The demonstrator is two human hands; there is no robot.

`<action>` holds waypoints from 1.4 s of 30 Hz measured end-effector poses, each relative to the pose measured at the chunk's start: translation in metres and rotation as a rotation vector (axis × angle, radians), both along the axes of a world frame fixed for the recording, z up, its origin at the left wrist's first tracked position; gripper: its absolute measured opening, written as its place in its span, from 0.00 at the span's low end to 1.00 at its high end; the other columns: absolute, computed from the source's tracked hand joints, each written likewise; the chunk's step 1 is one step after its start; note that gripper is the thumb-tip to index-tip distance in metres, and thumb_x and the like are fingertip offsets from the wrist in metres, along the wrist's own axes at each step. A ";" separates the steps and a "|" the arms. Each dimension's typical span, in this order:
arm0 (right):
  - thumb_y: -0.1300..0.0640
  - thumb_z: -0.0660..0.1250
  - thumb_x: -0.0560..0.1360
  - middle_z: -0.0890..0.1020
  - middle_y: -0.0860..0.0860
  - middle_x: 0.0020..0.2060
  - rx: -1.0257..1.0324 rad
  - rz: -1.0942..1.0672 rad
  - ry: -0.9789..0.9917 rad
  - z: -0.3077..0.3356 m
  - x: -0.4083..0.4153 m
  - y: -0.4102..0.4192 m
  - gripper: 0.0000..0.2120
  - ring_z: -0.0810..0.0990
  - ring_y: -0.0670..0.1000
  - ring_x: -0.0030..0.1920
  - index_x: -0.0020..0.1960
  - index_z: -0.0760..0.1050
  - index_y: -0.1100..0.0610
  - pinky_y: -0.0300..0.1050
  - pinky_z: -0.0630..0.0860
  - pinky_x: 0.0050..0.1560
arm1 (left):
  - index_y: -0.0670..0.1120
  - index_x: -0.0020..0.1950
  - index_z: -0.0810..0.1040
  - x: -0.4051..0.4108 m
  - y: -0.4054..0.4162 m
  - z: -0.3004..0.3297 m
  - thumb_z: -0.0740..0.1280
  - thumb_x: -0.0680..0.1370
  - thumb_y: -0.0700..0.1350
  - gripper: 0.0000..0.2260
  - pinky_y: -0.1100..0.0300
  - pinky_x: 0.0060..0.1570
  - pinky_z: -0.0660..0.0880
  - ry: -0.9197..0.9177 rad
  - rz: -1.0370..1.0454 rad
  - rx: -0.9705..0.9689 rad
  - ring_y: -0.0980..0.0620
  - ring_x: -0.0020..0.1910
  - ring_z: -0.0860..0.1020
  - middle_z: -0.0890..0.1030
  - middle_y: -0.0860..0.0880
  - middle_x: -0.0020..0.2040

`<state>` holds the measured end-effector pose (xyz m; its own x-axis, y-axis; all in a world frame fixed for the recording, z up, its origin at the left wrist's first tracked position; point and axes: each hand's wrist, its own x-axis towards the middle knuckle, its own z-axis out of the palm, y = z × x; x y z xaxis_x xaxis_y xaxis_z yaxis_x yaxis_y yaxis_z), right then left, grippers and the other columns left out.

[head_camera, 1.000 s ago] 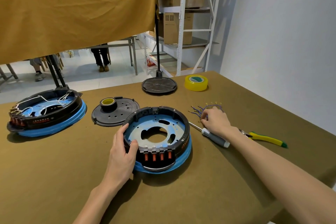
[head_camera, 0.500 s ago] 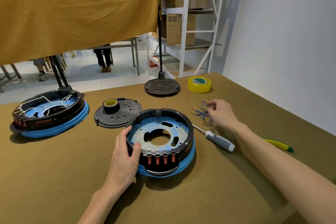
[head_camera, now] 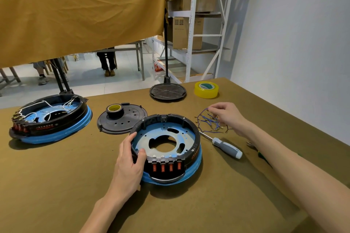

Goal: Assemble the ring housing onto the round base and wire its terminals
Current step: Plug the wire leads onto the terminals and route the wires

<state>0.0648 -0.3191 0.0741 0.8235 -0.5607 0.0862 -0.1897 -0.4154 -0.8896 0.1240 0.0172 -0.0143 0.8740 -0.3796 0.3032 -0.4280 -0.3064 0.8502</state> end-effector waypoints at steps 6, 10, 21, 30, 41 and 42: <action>0.60 0.63 0.84 0.79 0.54 0.40 0.358 -0.023 -0.126 0.014 0.003 0.007 0.09 0.67 0.46 0.28 0.56 0.80 0.61 0.37 0.61 0.24 | 0.55 0.80 0.60 -0.001 0.001 0.002 0.60 0.86 0.52 0.23 0.51 0.73 0.67 -0.002 -0.003 0.009 0.57 0.72 0.66 0.66 0.53 0.76; 0.59 0.59 0.84 0.78 0.51 0.37 0.676 0.062 -0.212 0.023 0.000 0.009 0.09 0.65 0.45 0.27 0.55 0.78 0.59 0.36 0.57 0.23 | 0.55 0.82 0.56 0.000 -0.001 0.003 0.62 0.85 0.48 0.26 0.65 0.67 0.71 0.059 0.004 -0.008 0.67 0.67 0.70 0.67 0.60 0.71; 0.56 0.63 0.83 0.79 0.49 0.35 0.872 0.186 -0.196 0.024 -0.012 0.037 0.08 0.65 0.45 0.26 0.54 0.79 0.58 0.37 0.56 0.24 | 0.52 0.77 0.70 0.036 0.015 0.018 0.65 0.83 0.45 0.21 0.62 0.53 0.74 0.158 0.062 -0.005 0.54 0.62 0.73 0.71 0.51 0.65; 0.60 0.65 0.81 0.80 0.54 0.39 0.550 0.466 -0.098 0.027 -0.028 0.066 0.06 0.69 0.48 0.31 0.48 0.80 0.59 0.38 0.63 0.28 | 0.50 0.73 0.69 0.008 0.008 0.018 0.75 0.77 0.44 0.27 0.58 0.60 0.73 0.206 0.110 -0.107 0.54 0.62 0.76 0.75 0.55 0.61; 0.48 0.68 0.80 0.81 0.42 0.43 -0.790 0.779 0.149 0.006 -0.054 0.128 0.10 0.77 0.42 0.45 0.49 0.87 0.49 0.40 0.75 0.48 | 0.65 0.69 0.75 0.032 0.028 0.034 0.75 0.78 0.48 0.23 0.72 0.45 0.78 0.315 -0.332 0.023 0.70 0.55 0.80 0.80 0.66 0.59; 0.47 0.67 0.81 0.81 0.42 0.44 -0.816 0.758 0.134 0.007 -0.054 0.130 0.10 0.77 0.41 0.46 0.52 0.87 0.49 0.41 0.75 0.49 | 0.65 0.67 0.77 0.030 0.026 0.031 0.74 0.78 0.47 0.21 0.69 0.47 0.79 0.343 -0.311 -0.033 0.66 0.56 0.81 0.82 0.63 0.58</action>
